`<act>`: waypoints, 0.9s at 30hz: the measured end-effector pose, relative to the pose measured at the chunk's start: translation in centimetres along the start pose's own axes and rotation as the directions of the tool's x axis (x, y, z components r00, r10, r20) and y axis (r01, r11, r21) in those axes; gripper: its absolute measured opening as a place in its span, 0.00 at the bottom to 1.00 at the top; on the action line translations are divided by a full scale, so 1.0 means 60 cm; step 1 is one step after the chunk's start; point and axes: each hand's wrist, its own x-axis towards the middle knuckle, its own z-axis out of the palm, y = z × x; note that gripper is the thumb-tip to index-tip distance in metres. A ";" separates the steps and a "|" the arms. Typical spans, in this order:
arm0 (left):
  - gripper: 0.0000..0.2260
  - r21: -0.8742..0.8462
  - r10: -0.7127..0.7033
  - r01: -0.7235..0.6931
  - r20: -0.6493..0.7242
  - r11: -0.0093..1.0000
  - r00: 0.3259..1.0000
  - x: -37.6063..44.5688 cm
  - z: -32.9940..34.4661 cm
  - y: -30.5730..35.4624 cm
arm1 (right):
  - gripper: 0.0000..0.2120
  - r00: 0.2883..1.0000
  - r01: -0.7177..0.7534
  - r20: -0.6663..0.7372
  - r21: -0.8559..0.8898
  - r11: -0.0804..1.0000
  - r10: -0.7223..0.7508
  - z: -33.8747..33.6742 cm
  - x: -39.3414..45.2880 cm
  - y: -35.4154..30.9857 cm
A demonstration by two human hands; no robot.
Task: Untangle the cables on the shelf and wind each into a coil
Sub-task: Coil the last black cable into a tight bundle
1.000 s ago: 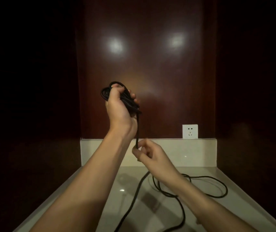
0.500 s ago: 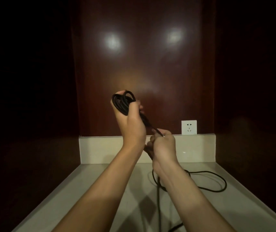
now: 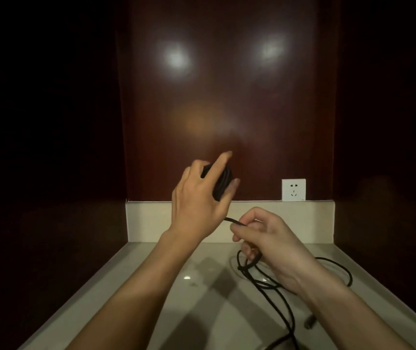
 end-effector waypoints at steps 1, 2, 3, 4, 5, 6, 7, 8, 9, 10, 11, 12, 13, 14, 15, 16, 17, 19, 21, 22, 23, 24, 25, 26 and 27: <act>0.23 0.023 -0.006 0.005 0.049 1.000 0.999 -0.001 -0.002 -0.003 | 0.05 0.994 -0.094 0.066 0.105 0.990 0.087 -0.008 0.001 -0.009; 0.24 0.055 -0.023 0.017 0.110 0.998 0.994 -0.003 -0.004 -0.007 | 0.04 0.980 -0.179 0.123 0.171 0.969 0.159 -0.017 0.003 -0.017; 0.24 0.085 -0.053 0.038 0.181 0.996 0.982 -0.005 -0.007 -0.010 | 0.04 0.969 -0.222 0.152 0.197 0.955 0.194 -0.026 0.005 -0.026; 0.24 0.107 -0.096 0.070 0.257 0.992 0.962 -0.009 -0.010 -0.013 | 0.04 0.968 -0.220 0.162 0.173 0.960 0.192 -0.035 0.007 -0.033; 0.24 0.119 -0.140 0.106 0.334 0.987 0.932 -0.012 -0.012 -0.015 | 0.04 0.975 -0.169 0.163 0.089 0.982 0.153 -0.042 0.010 -0.038; 0.23 0.128 -0.181 0.140 0.410 0.982 0.894 -0.016 -0.013 -0.017 | 0.04 0.982 -0.074 0.168 -0.058 0.996 0.083 -0.046 0.010 -0.043; 0.22 0.116 -0.213 0.178 0.484 0.977 0.849 -0.019 -0.016 -0.016 | 0.04 0.983 0.056 0.183 -0.249 0.967 -0.010 -0.049 0.010 -0.046; 0.22 0.059 -0.239 0.250 0.563 0.967 0.791 -0.022 -0.020 -0.013 | 0.04 0.969 0.209 0.214 -0.433 0.877 -0.125 -0.052 0.011 -0.051; 0.23 -0.039 -0.254 0.364 0.647 0.930 0.719 -0.024 -0.027 -0.004 | 0.03 0.936 0.346 0.260 -0.570 0.745 -0.236 -0.054 0.014 -0.053; 0.26 -0.145 -0.252 0.504 0.730 0.851 0.635 -0.027 -0.035 0.006 | 0.03 0.894 0.447 0.304 -0.648 0.617 -0.328 -0.055 0.017 -0.055; 0.26 -0.230 -0.216 0.622 0.803 0.749 0.556 -0.029 -0.044 0.018 | 0.03 0.850 0.517 0.336 -0.679 0.522 -0.405 -0.056 0.021 -0.056; 0.24 -0.279 -0.163 0.694 0.852 0.664 0.498 -0.033 -0.052 0.026 | 0.02 0.813 0.563 0.351 -0.678 0.472 -0.465 -0.056 0.024 -0.055; 0.21 -0.306 -0.109 0.741 0.885 0.597 0.453 -0.038 -0.057 0.031 | 0.01 0.785 0.595 0.355 -0.660 0.458 -0.508 -0.055 0.026 -0.053; 0.17 -0.319 -0.060 0.777 0.908 0.543 0.415 -0.044 -0.061 0.034 | 0.01 0.767 0.617 0.352 -0.634 0.466 -0.537 -0.054 0.028 -0.052; 0.11 -0.316 -0.029 0.799 0.923 0.511 0.383 -0.049 -0.064 0.036 | 0.05 0.757 0.630 0.344 -0.611 0.480 -0.555 -0.053 0.027 -0.051; 0.04 -0.303 -0.015 0.821 0.935 0.484 0.355 -0.053 -0.066 0.036 | 0.08 0.753 0.636 0.337 -0.591 0.496 -0.564 -0.053 0.027 -0.051; 0.04 -0.303 0.001 0.843 0.941 0.445 0.338 -0.058 -0.065 0.036 | 0.10 0.757 0.635 0.325 -0.570 0.521 -0.567 -0.052 0.026 -0.049; 0.14 -0.334 0.041 0.901 0.941 0.278 0.336 -0.069 -0.062 0.037 | 0.11 0.770 0.619 0.252 -0.513 0.594 -0.586 -0.052 0.026 -0.041; 0.22 -0.377 0.030 0.919 0.926 0.114 0.376 -0.076 -0.058 0.041 | 0.09 0.768 0.593 0.127 -0.510 0.623 -0.628 -0.042 0.028 -0.016; 0.24 -0.393 -0.006 0.918 0.919 0.052 0.394 -0.079 -0.055 0.043 | 0.06 0.743 0.579 0.059 -0.556 0.596 -0.667 -0.034 0.028 0.001; 0.23 -0.411 -0.055 0.912 0.910 -0.007 0.410 -0.080 -0.053 0.047 | 0.05 0.703 0.560 -0.007 -0.610 0.560 -0.711 -0.026 0.026 0.019; 0.20 -0.432 -0.118 0.899 0.899 -0.070 0.422 -0.080 -0.052 0.052 | 0.09 0.664 0.534 -0.065 -0.657 0.532 -0.745 -0.015 0.021 0.036; 0.15 -0.459 -0.186 0.884 0.880 -0.091 0.438 -0.080 -0.050 0.056 | 0.14 0.632 0.508 -0.111 -0.687 0.519 -0.767 -0.004 0.016 0.052; 0.12 -0.481 -0.265 0.874 0.853 -0.066 0.449 -0.080 -0.049 0.060 | 0.19 0.610 0.487 -0.147 -0.706 0.514 -0.779 0.007 0.012 0.063; 0.09 -0.491 -0.336 0.871 0.825 -0.027 0.455 -0.082 -0.049 0.063 | 0.21 0.587 0.480 -0.175 -0.712 0.513 -0.791 0.017 0.008 0.071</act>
